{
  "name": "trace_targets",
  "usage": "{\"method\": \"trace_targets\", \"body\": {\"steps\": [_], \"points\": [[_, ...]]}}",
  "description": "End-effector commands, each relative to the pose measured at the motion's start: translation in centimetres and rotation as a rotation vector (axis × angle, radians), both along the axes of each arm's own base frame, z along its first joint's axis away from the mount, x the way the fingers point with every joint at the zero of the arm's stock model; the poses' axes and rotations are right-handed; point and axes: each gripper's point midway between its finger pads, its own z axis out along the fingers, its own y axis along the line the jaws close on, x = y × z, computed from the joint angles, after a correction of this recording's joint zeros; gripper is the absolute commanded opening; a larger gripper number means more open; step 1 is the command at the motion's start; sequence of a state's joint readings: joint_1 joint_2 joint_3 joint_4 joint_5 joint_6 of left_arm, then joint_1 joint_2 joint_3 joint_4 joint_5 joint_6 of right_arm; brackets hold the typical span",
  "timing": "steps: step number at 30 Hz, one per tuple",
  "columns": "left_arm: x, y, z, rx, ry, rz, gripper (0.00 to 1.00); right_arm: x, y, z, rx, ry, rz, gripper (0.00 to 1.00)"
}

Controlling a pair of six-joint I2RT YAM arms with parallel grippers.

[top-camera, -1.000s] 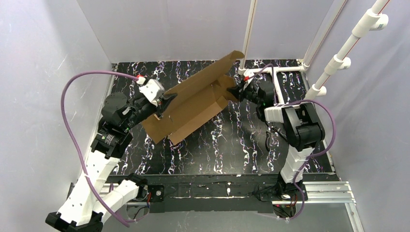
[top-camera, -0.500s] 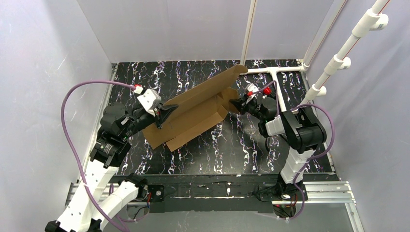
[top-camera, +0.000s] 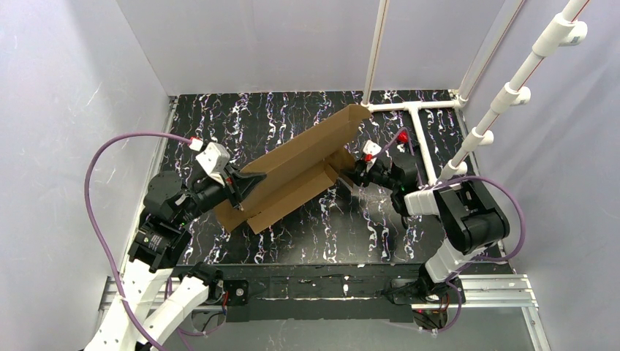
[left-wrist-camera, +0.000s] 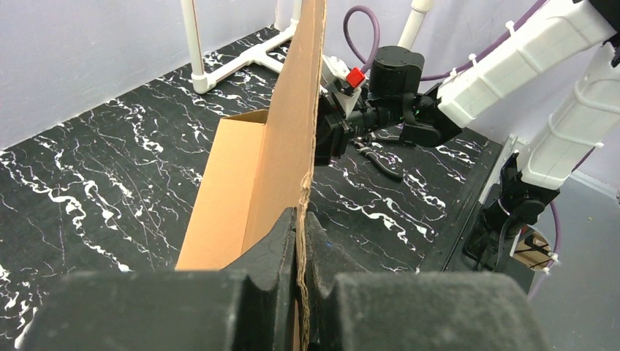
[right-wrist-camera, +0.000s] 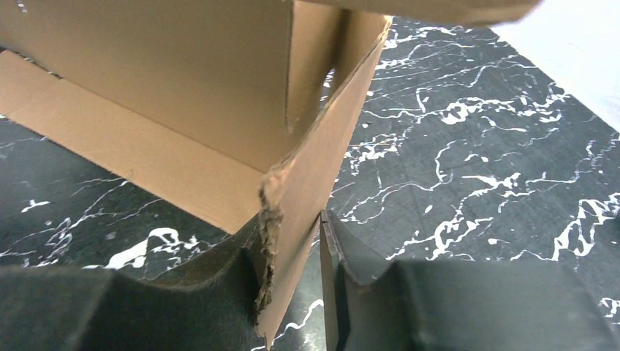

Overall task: Fold the paper box
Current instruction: Fold the paper box at the center of the board.

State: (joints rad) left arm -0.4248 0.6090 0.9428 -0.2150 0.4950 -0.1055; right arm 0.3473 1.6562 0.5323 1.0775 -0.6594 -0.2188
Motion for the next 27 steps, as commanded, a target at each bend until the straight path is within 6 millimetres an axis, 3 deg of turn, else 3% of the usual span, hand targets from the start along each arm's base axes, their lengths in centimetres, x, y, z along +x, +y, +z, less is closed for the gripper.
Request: {"method": "trace_targets", "body": {"steps": [1,11,18,23,27], "points": [[0.1,0.3,-1.5,0.023,0.058,0.020,0.00,-1.0,0.8,1.8,-0.017,-0.045,0.080,0.41],[0.5,0.4,-1.7,0.040,0.058,0.036,0.00,-2.1,1.9,2.0,-0.066,0.015,0.214,0.53],[0.9,0.7,-1.8,0.051,0.061,0.057,0.00,-3.4,2.6,2.0,-0.152,0.020,0.408,0.69],[1.1,0.9,-1.8,0.056,0.064,0.074,0.00,-3.7,2.1,1.9,-0.181,0.046,0.498,0.77],[1.2,0.8,-1.7,0.057,0.065,0.072,0.00,-4.0,1.3,1.6,-0.197,0.083,0.570,0.78]]}}
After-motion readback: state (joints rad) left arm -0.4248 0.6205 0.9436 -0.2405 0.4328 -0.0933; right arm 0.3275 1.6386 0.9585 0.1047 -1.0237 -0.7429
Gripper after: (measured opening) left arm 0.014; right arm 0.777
